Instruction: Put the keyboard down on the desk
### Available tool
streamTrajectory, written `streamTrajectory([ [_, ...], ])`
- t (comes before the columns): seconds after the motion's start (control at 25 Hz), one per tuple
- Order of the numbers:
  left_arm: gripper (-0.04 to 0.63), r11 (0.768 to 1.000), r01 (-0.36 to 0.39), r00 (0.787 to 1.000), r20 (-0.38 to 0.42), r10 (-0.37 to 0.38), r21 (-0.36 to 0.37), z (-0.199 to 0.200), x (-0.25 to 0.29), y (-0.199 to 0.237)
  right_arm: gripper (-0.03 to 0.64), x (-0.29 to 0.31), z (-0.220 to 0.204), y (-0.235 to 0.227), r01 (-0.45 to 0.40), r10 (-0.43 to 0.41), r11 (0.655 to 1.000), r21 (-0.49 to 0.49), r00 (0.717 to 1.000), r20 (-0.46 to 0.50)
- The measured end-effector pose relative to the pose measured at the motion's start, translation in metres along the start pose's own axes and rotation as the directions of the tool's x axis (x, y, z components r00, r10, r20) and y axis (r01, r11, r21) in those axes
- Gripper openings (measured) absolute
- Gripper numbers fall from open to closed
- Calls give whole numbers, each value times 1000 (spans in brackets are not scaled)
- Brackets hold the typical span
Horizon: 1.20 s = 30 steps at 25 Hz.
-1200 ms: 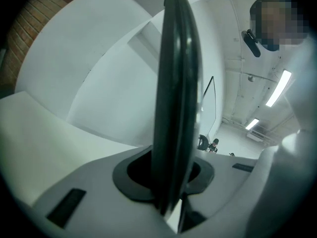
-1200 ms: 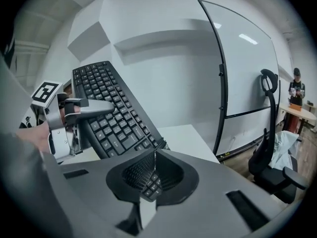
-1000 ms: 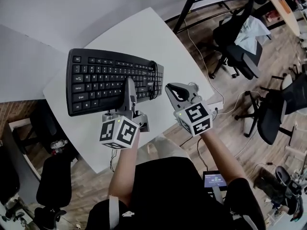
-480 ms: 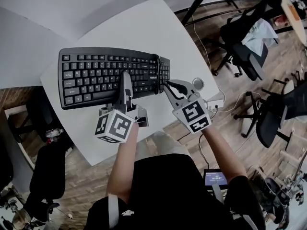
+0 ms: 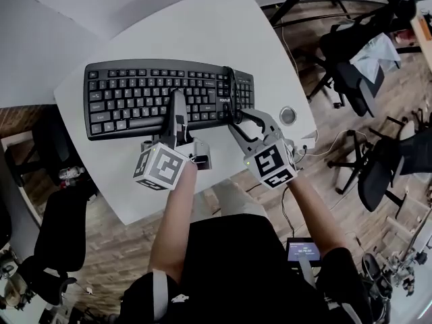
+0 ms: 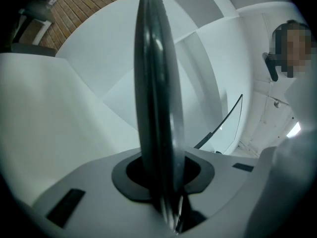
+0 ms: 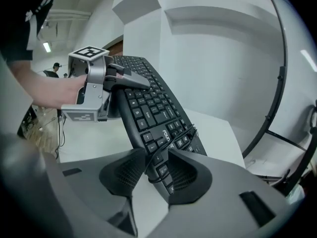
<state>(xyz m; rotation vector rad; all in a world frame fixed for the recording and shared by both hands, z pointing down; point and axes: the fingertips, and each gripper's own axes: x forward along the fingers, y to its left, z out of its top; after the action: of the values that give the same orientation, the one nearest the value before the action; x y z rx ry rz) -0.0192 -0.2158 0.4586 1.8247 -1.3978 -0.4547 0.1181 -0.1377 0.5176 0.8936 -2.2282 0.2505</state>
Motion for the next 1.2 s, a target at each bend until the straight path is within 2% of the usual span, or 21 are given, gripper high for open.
streamTrajectory([
  [0.2,97,997,-23,999,27,25,-72,-4,0,25,206,12,-3,4,42,-44,989,-143,999,-9],
  [0.4,101,989,-45,999,23,48,-141,-5,0,38,224,13,-4,14,21,-22,980,-200,1000,-7],
  [0.52,103,985,-65,997,25,70,-160,-8,-2,51,232,18,-10,18,31,-37,968,-249,999,-17],
  [0.64,105,976,-60,998,21,65,-209,-13,0,57,235,28,-15,16,59,-73,947,-316,997,-32],
  [0.8,106,960,-70,997,10,76,-270,-20,0,71,233,42,-19,15,93,-128,902,-421,990,-56],
  [1.2,114,941,-93,995,-2,98,-326,-31,0,90,216,45,-14,11,90,-126,905,-416,990,-62],
])
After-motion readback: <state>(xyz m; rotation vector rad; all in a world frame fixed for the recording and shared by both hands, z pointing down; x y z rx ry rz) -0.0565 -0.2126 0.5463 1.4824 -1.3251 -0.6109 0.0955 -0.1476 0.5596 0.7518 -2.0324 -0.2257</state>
